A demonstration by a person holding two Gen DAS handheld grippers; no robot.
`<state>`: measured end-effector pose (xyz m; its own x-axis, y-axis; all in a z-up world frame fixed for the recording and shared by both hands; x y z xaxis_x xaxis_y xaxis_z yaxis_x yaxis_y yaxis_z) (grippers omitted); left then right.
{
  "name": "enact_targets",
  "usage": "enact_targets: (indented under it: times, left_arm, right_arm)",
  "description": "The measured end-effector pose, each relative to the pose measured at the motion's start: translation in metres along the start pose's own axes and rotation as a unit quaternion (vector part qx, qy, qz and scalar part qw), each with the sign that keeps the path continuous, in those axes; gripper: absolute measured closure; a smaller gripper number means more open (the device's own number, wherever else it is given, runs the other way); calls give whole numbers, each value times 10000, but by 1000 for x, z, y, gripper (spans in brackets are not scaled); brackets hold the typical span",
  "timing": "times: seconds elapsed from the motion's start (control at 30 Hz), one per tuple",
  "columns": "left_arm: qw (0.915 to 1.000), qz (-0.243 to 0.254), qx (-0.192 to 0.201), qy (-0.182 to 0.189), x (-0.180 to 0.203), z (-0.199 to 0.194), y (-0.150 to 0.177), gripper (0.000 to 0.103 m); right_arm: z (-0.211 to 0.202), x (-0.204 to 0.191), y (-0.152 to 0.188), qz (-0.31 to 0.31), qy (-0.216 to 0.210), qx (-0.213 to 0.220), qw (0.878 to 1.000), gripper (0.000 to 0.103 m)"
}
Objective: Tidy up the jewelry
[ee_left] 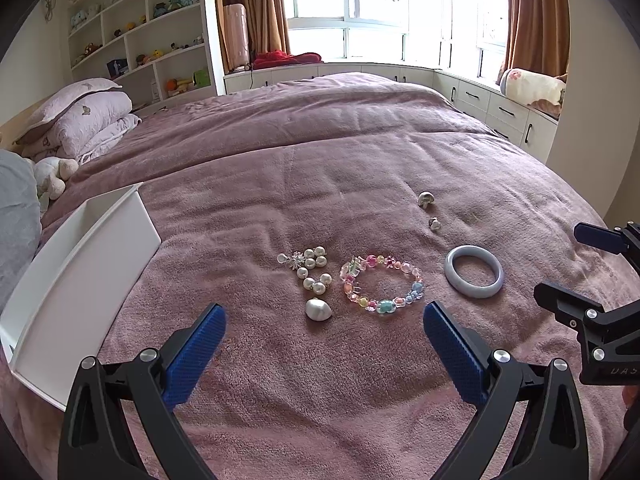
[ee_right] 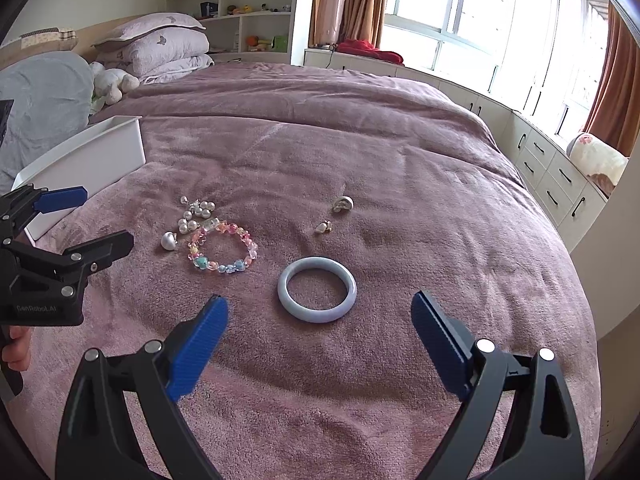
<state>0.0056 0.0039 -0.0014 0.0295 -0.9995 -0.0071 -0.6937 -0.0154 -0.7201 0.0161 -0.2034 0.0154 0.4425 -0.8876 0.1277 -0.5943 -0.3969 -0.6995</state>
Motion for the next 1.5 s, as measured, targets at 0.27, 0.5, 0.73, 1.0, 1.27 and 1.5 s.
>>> enact_targets:
  times: [0.27, 0.5, 0.73, 1.0, 1.27, 1.5]
  left_arm:
    - [10000, 14, -14, 14, 1, 0, -1, 3]
    - [10000, -10, -46, 36, 1, 0, -2, 3]
    - [10000, 4, -49, 32, 1, 0, -2, 3]
    - [9999, -85, -69, 38, -4, 1, -3, 3]
    - [9999, -23, -87, 62, -8, 6, 1, 3]
    - [9995, 97, -69, 295, -12, 9, 3, 3]
  right_arm:
    - [-1, 1, 1, 24, -4, 14, 10000, 11]
    - [-1, 1, 1, 20, -12, 12, 10000, 11]
    - [0, 2, 2, 27, -23, 2, 10000, 11]
    - [1, 3, 3, 35, -18, -14, 10000, 11]
    - [8, 7, 5, 125, -69, -96, 9999, 12]
    - [17, 8, 6, 197, -174, -160, 9995, 14]
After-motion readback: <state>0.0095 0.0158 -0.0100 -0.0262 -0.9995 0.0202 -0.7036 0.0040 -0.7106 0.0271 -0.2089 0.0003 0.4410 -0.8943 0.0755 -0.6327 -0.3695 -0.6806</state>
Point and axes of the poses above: each gripper's, at about its wrist camera, not at the fingertips, and z roughly the way its jaws point, x to its right, y to its underside, the point moved 1 cm from there along z, roughly the way its jaws point, and after that the axes turned 3 degrees about -z, right-handed, at the moved point
